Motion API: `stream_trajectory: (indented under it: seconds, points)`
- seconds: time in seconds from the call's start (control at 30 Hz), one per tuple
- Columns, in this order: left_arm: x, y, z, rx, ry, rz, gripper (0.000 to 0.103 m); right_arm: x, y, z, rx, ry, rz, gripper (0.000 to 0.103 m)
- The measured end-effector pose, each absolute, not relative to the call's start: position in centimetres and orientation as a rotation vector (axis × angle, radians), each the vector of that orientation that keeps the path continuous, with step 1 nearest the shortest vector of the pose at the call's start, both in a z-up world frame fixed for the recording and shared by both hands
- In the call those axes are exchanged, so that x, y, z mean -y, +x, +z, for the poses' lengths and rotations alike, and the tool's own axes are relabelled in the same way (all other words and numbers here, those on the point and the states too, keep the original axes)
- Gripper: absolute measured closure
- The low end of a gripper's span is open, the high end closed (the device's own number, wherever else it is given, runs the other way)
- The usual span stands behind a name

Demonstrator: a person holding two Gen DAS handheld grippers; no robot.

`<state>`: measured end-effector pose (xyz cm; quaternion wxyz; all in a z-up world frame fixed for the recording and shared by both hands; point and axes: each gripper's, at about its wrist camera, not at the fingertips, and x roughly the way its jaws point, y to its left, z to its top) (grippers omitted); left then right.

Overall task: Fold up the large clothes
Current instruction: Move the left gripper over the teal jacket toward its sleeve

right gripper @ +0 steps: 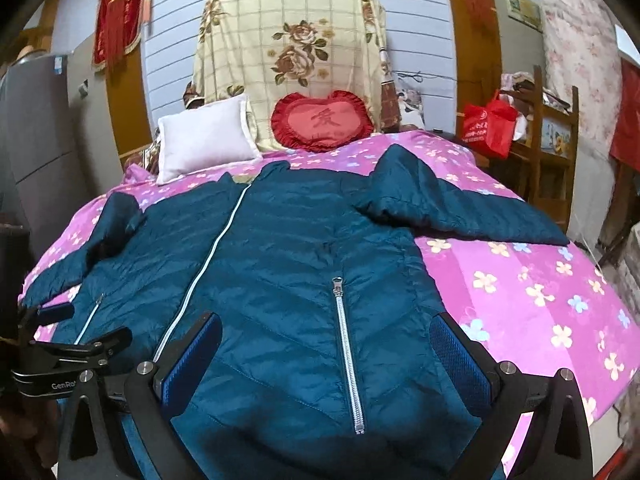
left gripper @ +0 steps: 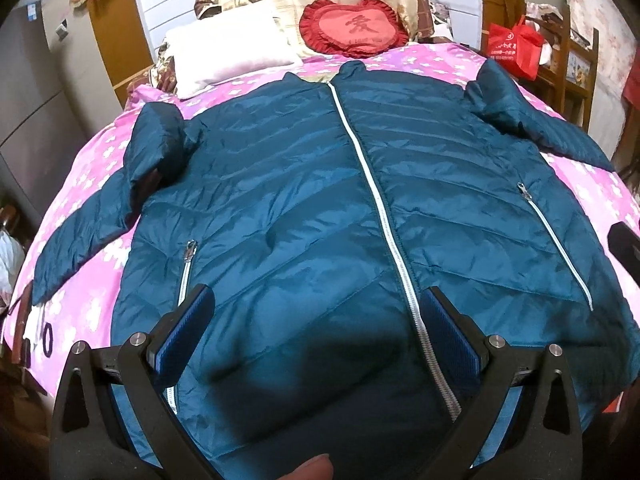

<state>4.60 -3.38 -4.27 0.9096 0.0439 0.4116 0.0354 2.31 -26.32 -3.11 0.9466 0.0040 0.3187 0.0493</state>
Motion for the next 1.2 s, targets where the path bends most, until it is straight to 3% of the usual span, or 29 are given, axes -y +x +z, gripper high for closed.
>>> stream_trajectory:
  seconds: [0.57, 0.83, 1.2]
  points:
    - [-0.4, 5.4, -4.9, -0.887, -0.031, 0.087, 0.0, 25.4, 2.1, -3.7, -0.663, -0.032, 0.097, 0.0]
    - [-1.4, 5.2, -4.1, -0.822, -0.026, 0.103, 0.0, 24.4, 1.8, -3.8, -0.653, -0.081, 0.102, 0.0]
    - [-0.7, 9.7, -1.9, -0.857, 0.016, 0.046, 0.0, 21.8, 8.7, 1.0, -0.607, -0.047, 0.173, 0.0]
